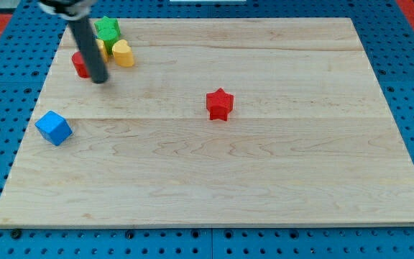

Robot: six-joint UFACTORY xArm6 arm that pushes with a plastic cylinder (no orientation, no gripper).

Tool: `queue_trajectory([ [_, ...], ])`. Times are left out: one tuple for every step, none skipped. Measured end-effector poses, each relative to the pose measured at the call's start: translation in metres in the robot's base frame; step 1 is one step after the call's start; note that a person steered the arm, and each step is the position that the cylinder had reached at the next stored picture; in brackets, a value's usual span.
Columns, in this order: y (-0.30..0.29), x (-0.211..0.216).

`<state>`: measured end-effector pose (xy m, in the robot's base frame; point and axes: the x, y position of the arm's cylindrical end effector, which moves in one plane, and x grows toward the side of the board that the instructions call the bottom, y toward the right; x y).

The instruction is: Move the red star towards the center left

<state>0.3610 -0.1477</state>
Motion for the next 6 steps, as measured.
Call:
queue_trajectory([
  [0.117,-0.035],
  [0.253,0.021],
  [0.214,0.068],
  [0.090,0.035],
  [0.058,0.041],
  [0.060,0.061],
])
